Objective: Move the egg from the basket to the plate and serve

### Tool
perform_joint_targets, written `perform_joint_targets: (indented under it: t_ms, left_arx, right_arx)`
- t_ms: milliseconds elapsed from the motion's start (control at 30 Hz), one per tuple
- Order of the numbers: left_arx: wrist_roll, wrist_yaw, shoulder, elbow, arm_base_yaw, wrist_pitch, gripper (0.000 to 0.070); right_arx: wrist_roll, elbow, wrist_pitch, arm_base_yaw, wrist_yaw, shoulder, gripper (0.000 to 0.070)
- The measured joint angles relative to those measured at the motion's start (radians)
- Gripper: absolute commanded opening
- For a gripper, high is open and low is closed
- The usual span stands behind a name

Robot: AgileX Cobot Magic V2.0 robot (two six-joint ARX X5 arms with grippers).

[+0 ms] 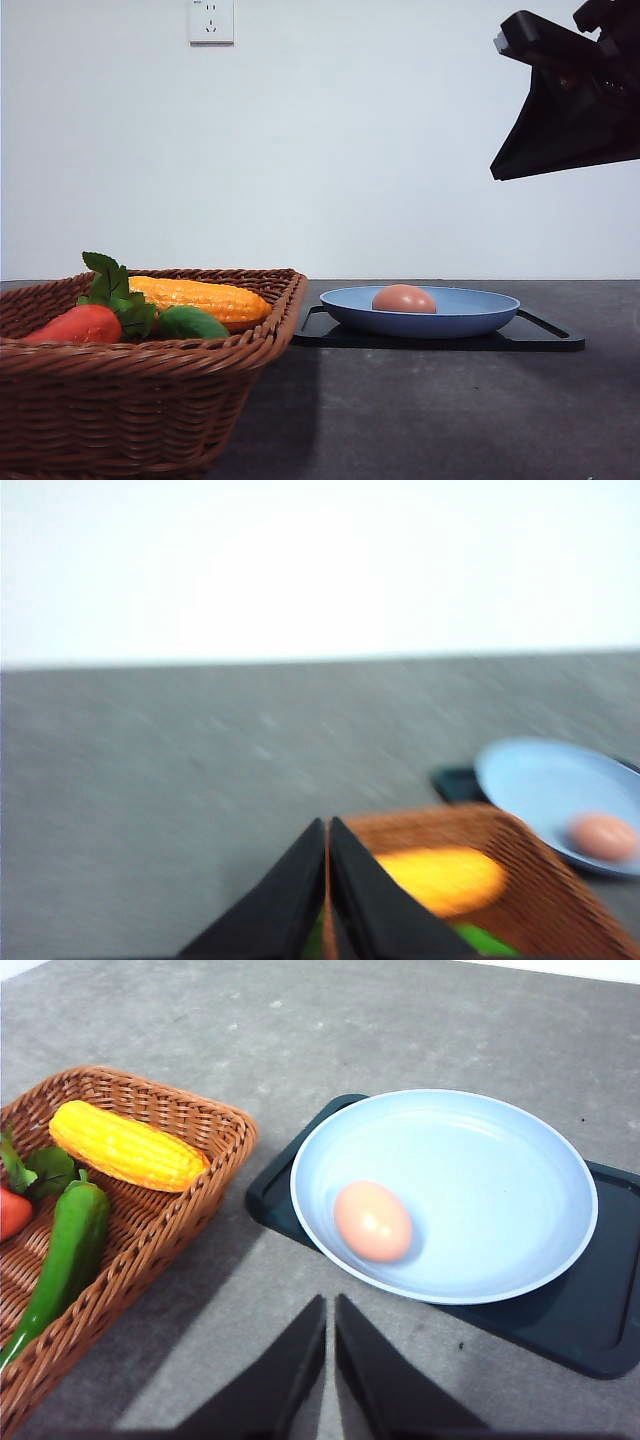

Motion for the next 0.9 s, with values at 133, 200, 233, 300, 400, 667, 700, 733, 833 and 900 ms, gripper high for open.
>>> perform_joint_targets:
  t_ms: [133,200,233,300,400,667,700,733,833,900]
  left_arx:
    - [0.027,0.01,-0.076,-0.083,0.132,0.009,0.0]
    - [0.028,0.047,-0.105,-0.132,0.198,0.037,0.0]
    - [0.028,0.074,-0.117,-0.153,0.224,0.061,0.0]
    - [0.028,0.126,-0.137,-0.197,0.268,0.11,0.0]
    - [0.024,0.164,-0.158,-0.255,0.305,0.138,0.0]
    - [-0.007,0.166,-0.189,-0.361,0.324,0.138,0.0]
    - [-0.012,0.166,-0.189,-0.37,0.324,0.138,0.0]
    - [-0.017,0.166,-0.189,-0.379,0.324,0.138,0.0]
    - [-0.029,0.172,-0.188,-0.387,0.324,0.136,0.0]
    - [-0.035,0.187,-0.189,-0.388,0.324,0.137,0.0]
  right_arx:
    - [0.0,0.0,0.0,0.0,0.0,0.0,0.0]
    - [0.0,0.0,0.0,0.0,0.0,0.0,0.0]
    - [0.0,0.0,0.0,0.0,0.0,0.0,0.0]
    - [0.0,0.0,0.0,0.0,0.0,0.0,0.0]
    - [0.0,0.0,0.0,0.0,0.0,0.0,0.0]
    - [0.0,0.0,0.0,0.0,0.0,0.0,0.0]
    - [0.0,0.0,0.0,0.0,0.0,0.0,0.0]
    - [0.0,0.0,0.0,0.0,0.0,0.0,0.0]
    - [0.0,0.0,0.0,0.0,0.0,0.0,0.0]
    - [0.0,0.0,0.0,0.0,0.0,0.0,0.0]
